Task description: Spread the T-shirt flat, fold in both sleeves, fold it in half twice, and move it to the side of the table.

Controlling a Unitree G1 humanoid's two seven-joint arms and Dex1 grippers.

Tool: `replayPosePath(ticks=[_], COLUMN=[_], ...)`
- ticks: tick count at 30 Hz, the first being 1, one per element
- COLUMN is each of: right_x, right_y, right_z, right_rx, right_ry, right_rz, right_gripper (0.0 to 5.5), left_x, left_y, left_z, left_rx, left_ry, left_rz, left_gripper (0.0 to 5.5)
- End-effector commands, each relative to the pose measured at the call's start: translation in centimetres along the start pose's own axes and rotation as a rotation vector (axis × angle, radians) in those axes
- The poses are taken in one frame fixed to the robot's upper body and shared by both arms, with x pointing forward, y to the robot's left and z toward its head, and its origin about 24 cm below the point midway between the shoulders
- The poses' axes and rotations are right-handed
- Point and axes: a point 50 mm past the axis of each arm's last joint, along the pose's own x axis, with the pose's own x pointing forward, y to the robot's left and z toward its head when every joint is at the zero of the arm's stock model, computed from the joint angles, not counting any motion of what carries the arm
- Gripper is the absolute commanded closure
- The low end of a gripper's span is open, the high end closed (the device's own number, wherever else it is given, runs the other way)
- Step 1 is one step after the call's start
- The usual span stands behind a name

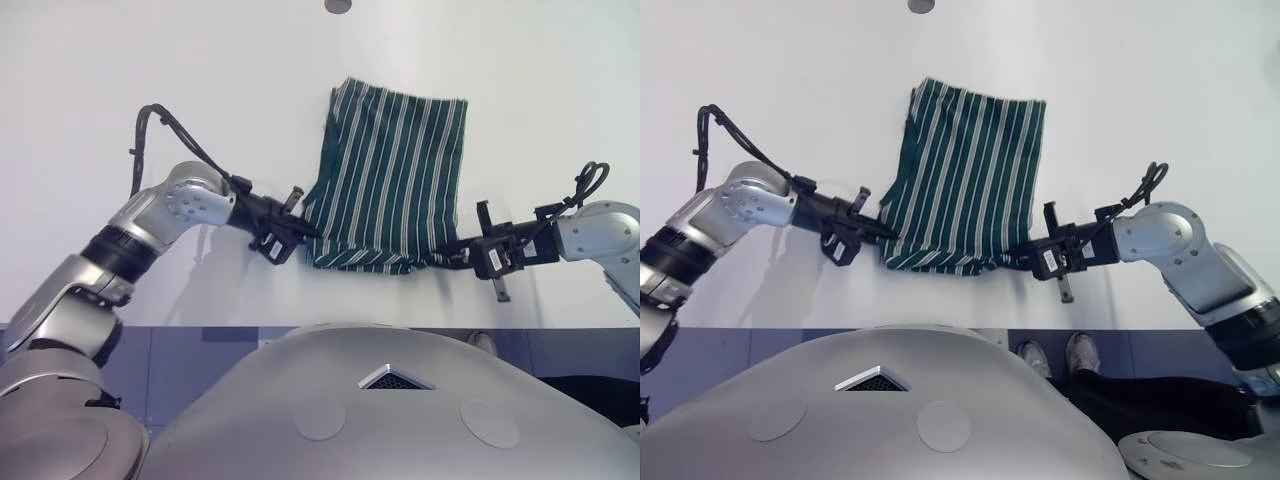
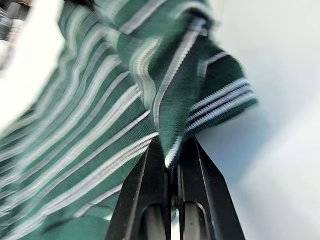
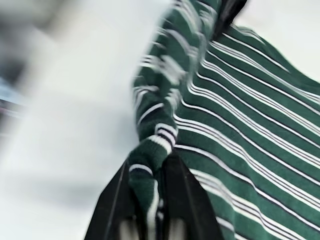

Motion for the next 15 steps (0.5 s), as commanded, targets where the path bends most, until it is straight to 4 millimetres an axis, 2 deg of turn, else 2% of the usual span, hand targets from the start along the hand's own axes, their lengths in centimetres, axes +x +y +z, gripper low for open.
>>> replayPosePath(ticks=[1,4,6,10,15], right_x=[0.2,-0.7,-1.6,-2.7,-2.5], right_y=[1.8,2.2,1.6,1.1,-2.1], right_z=[2.9,3.3,2.9,1.1,-3.2], right_rx=[0.122,0.194,0.253,0.377,0.497], right_ry=[0.001,0.002,0.002,-0.019,-0.095], right_rz=[0.194,0.211,0.179,0.099,-0.042], right_gripper=[5.35,5.35,5.35,5.35,5.35], left_x=[-2.3,-2.8,-3.4,-4.5,-4.2], left_y=[-1.5,-0.6,0.7,2.7,5.5], left_z=[2.2,4.4,4.9,2.9,1.1], left_rx=[-0.163,-0.293,-0.365,-0.53,-0.673], left_ry=[-0.025,-0.141,-0.188,-0.205,-0.282], left_rz=[-0.181,-0.191,-0.17,-0.158,-0.105], left_gripper=[5.5,5.5,5.5,5.5,5.5])
